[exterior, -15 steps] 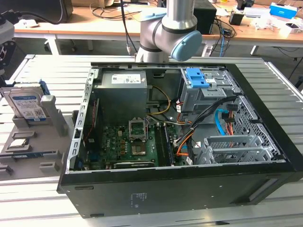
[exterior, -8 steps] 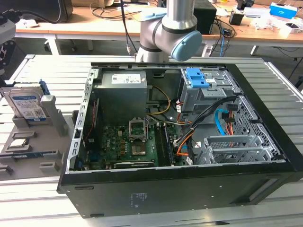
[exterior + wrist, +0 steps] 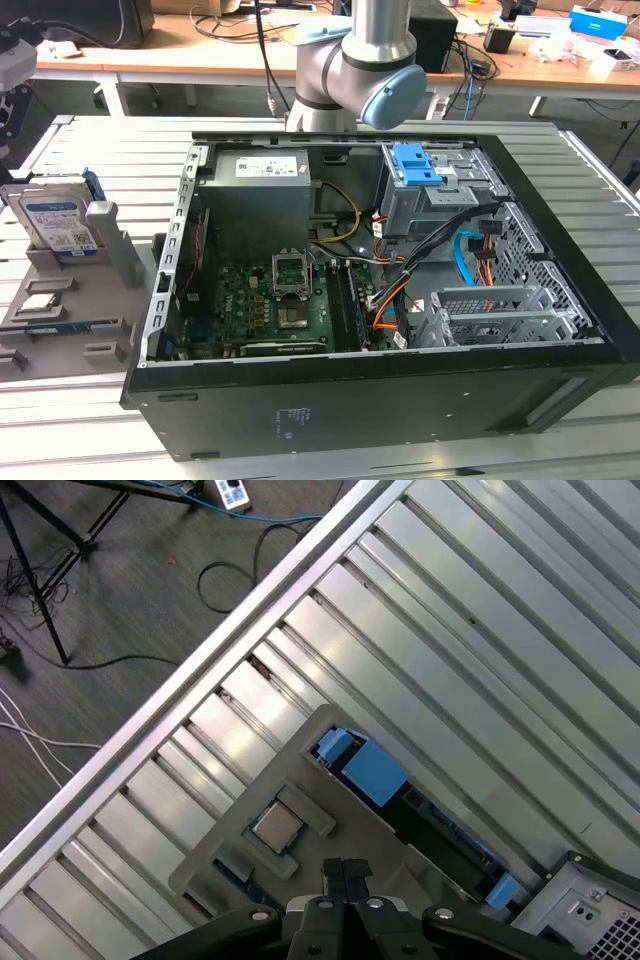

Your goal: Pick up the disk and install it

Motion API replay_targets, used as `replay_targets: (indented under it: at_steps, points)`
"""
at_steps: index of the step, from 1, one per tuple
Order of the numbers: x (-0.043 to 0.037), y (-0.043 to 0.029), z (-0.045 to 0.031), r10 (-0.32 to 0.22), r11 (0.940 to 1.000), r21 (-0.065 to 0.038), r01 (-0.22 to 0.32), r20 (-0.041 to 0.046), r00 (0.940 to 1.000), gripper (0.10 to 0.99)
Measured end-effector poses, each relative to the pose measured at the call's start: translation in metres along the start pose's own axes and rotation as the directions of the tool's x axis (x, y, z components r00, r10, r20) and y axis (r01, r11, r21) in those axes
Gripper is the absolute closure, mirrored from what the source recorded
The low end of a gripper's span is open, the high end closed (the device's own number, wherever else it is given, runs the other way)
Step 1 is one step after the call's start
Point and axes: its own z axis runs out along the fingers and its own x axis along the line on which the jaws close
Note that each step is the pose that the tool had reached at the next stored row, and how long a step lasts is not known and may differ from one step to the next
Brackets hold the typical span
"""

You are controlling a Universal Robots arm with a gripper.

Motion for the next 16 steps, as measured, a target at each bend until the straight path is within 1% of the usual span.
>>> replay_targets:
  at_steps: [5,10,16]
  points:
    - [0.0,-0.0001,0.0,-0.037,0.9993,0.0,0.037,-0.0014,0.9993,0.98]
    - [0.0,-0.0001,0.0,-0.064,0.998,0.0,0.064,-0.0024,0.998,0.98]
    - [0.0,-0.0001,0.0,-0.113,0.9936,0.0,0.113,-0.0043,0.9936,0.98]
